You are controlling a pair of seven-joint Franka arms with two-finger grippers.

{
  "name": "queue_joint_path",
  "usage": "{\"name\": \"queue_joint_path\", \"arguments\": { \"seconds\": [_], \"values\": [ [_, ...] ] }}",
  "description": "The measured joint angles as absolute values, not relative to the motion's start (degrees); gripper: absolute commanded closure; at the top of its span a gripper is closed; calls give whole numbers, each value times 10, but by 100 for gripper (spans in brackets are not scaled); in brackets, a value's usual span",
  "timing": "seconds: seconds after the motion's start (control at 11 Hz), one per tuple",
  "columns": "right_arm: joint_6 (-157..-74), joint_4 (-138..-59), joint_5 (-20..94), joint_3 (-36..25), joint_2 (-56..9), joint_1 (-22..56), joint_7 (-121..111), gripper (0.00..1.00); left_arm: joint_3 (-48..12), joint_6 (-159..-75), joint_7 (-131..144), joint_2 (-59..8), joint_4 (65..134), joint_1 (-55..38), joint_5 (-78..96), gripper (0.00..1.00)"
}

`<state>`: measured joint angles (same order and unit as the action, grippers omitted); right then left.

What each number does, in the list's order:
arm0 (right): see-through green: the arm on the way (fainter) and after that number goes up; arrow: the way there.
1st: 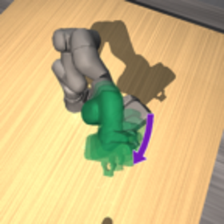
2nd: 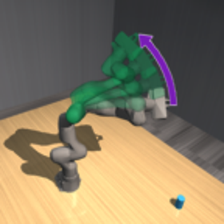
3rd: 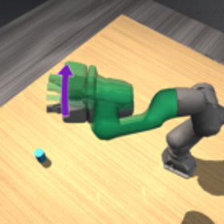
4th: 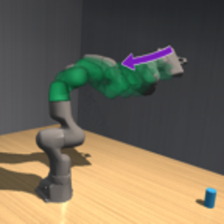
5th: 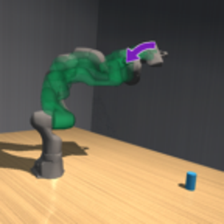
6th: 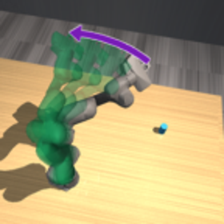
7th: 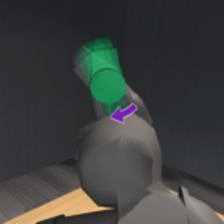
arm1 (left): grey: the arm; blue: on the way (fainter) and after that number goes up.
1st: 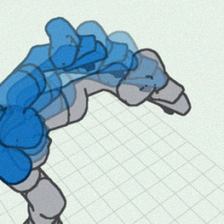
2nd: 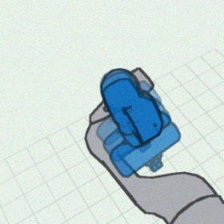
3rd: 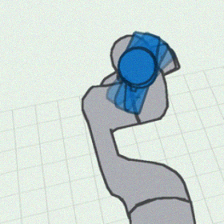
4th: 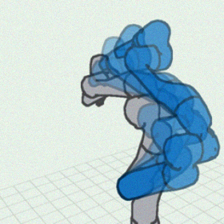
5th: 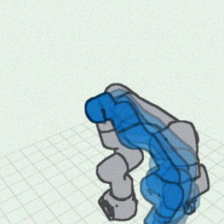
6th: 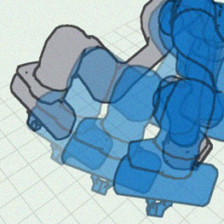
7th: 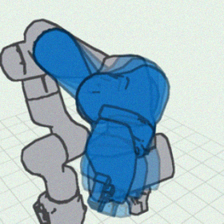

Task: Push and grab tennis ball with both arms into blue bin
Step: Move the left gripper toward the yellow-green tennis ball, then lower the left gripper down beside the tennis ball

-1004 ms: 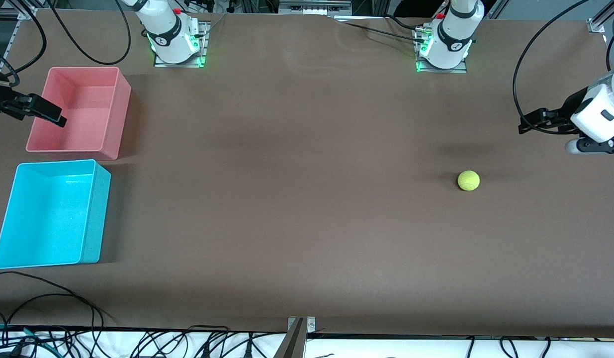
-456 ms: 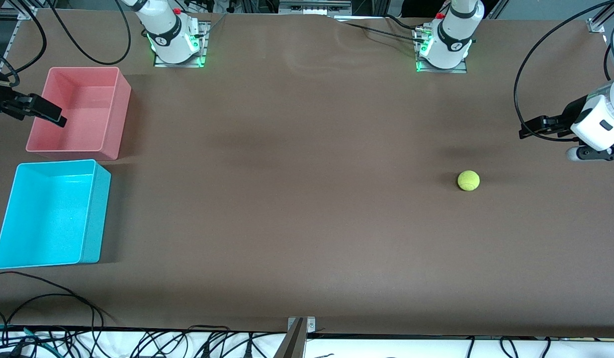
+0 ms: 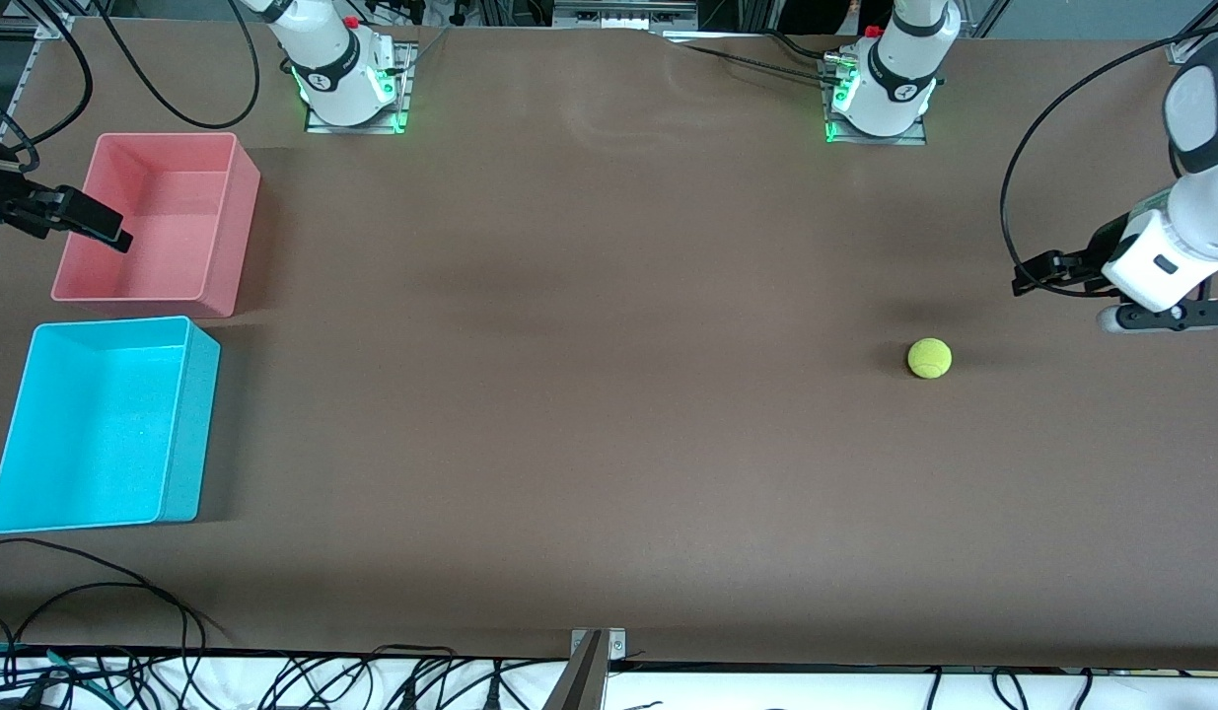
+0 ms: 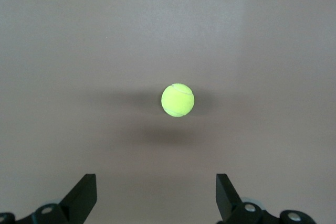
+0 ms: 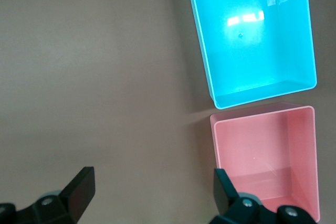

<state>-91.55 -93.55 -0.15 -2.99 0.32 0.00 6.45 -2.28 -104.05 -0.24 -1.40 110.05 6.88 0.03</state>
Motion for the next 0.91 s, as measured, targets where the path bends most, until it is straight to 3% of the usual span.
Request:
{"name": "queue_joint_path", "arguments": {
  "seconds": [0.64, 0.82, 0.91],
  "values": [
    [-916, -936, -1, -30, 3, 0, 64, 0, -22, -1227, -3, -11, 1239, 74, 0, 0],
    [-916, -936, -1, -30, 3, 0, 64, 0, -22, -1263, -9, -12, 1268, 74, -1, 23],
    [-916, -936, -1, -30, 3, 0, 64, 0, -22, -1271, -26, -13, 1277, 74, -19, 40]
  ]
}}
